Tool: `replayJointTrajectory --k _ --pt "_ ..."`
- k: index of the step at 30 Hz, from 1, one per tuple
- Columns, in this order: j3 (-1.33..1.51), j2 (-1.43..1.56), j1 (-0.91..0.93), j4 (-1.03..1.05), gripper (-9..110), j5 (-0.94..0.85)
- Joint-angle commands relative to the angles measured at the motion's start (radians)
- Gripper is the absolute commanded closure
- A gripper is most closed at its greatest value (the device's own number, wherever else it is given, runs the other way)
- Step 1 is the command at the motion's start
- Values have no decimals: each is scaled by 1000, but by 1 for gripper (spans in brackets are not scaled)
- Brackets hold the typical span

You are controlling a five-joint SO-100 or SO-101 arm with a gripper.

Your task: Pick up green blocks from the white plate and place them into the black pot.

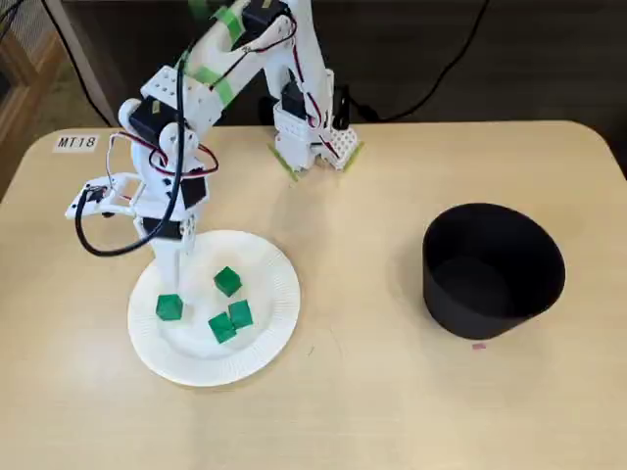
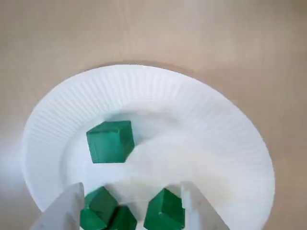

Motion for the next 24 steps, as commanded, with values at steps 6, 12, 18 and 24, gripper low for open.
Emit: replayJointTrajectory --k 6,12,18,24 --pt "-210 -114 -15 44 70 -34" --pt "-319 -218 -21 95 69 -46" --pt "-408 -301 -23 127 70 -63" --pt "-476 -367 -38 129 72 -60"
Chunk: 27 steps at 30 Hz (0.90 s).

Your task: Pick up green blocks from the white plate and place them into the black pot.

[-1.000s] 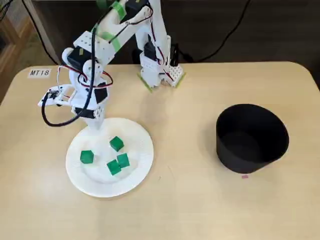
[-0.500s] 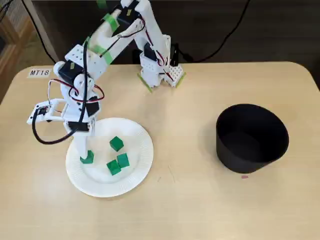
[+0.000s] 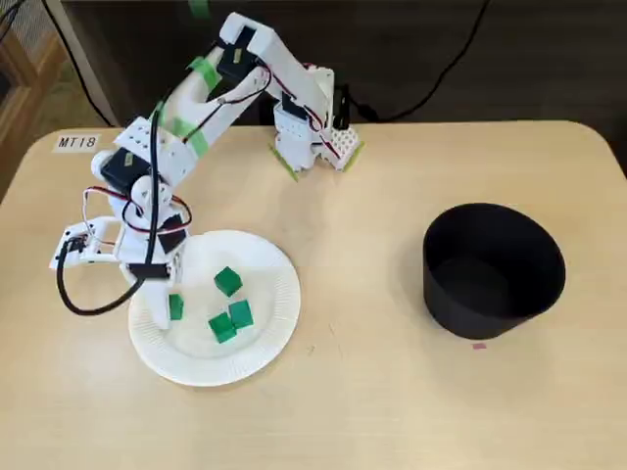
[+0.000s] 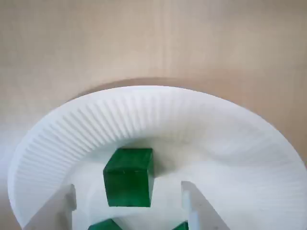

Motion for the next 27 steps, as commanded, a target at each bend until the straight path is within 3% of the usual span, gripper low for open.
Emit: replayJointTrajectory --k 1,5,9,20,22,27 --pt "-71 -11 -18 5 72 -6" --pt "-117 -61 -25 3 78 3" --pt "-190 -114 -32 6 103 32" --pt "-327 -69 -69 138 104 100" --pt "-472 -11 -115 239 104 149" --pt "-528 351 -336 235 104 313"
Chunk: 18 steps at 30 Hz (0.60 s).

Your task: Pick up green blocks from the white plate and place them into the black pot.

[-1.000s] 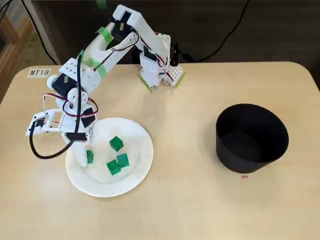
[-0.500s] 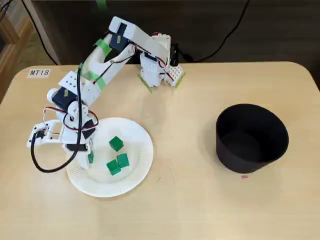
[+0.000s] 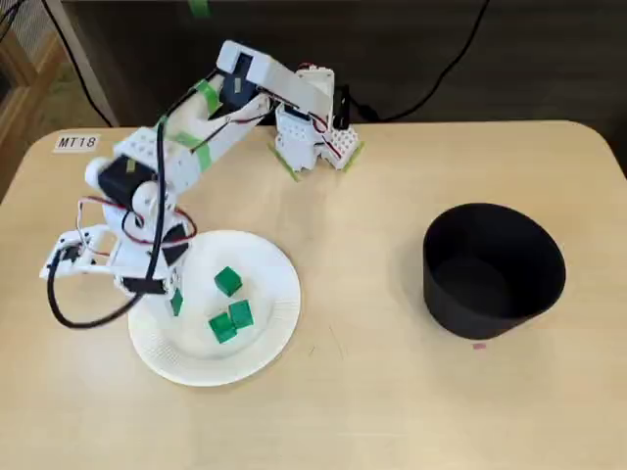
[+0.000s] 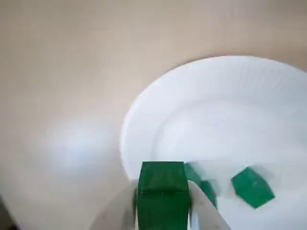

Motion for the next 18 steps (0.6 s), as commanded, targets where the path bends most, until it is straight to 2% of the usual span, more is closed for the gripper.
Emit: replayJointTrajectory --k 1,6,9,11,15,18 --pt "-51 291 -190 12 104 106" --pt "150 518 -532 -58 104 206" --pt "690 864 -710 -468 104 288" --pt "960 1025 -778 -623 104 327" --pt "1227 1111 -908 -732 104 316" --pt "1296 1074 -1005 -776 104 308"
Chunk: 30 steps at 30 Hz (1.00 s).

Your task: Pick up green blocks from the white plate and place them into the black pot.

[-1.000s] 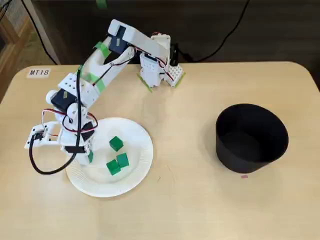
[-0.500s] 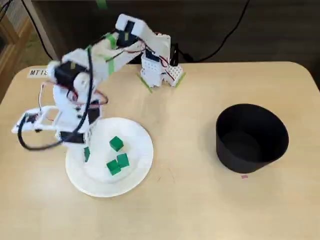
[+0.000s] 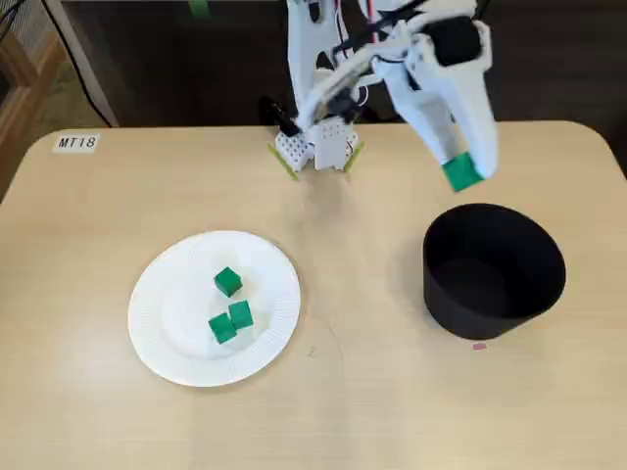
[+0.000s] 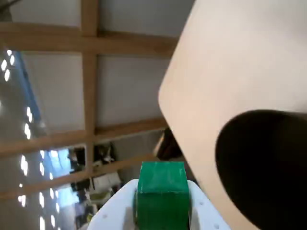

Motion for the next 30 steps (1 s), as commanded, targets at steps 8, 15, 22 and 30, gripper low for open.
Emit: replayJointTrajectory --k 8,15,22,30 --pt "81 -153 -215 -83 104 -11" --pt "83 -261 -227 -74 104 -5" --pt "80 -296 -176 -120 91 3" --pt "43 -272 -89 -83 73 -43"
